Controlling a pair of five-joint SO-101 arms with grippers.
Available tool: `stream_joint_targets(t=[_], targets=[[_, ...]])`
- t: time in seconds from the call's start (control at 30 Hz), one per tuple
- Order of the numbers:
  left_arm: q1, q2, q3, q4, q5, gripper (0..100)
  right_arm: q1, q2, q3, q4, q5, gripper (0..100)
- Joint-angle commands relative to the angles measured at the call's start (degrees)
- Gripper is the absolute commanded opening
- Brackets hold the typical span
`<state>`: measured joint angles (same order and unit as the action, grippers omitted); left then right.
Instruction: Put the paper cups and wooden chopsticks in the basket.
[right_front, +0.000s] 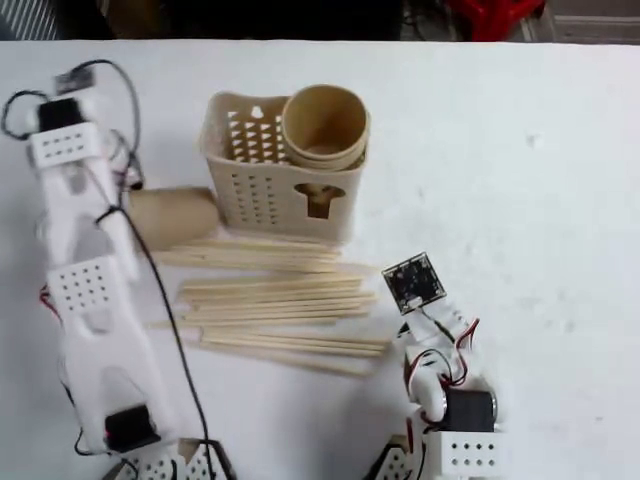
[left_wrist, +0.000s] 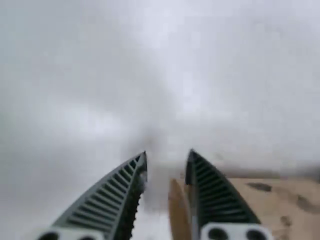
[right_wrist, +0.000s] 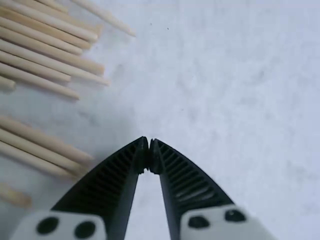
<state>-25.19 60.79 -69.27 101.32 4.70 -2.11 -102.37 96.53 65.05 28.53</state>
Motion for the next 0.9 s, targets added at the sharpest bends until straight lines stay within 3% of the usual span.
stream_joint_targets(t=[0.0, 0.07, 0.23, 0.47, 0.57, 0.87], targets=[[-4.88, -6.73, -0.70, 0.70, -3.25, 6, 0.04, -0.75, 0.35, 0.48, 0.44, 1.8], [-5.93, -8.13, -0.70, 0.70, -4.48, 2, 0.04, -0.75, 0.35, 0.48, 0.44, 1.8], [-7.60, -12.53, -0.44, 0.70, -5.54, 4, 0.04, -0.75, 0.35, 0.48, 0.44, 1.8], [-7.08, -18.15, -0.09, 1.14, -5.27, 27, 0.04, -0.75, 0.35, 0.48, 0.44, 1.8], [-4.53, -18.42, 0.18, 1.14, -5.19, 30, 0.04, -0.75, 0.35, 0.48, 0.44, 1.8], [1.71, -18.51, 11.34, 0.88, 6.24, 30, 0.04, -0.75, 0.35, 0.57, 0.44, 1.8]])
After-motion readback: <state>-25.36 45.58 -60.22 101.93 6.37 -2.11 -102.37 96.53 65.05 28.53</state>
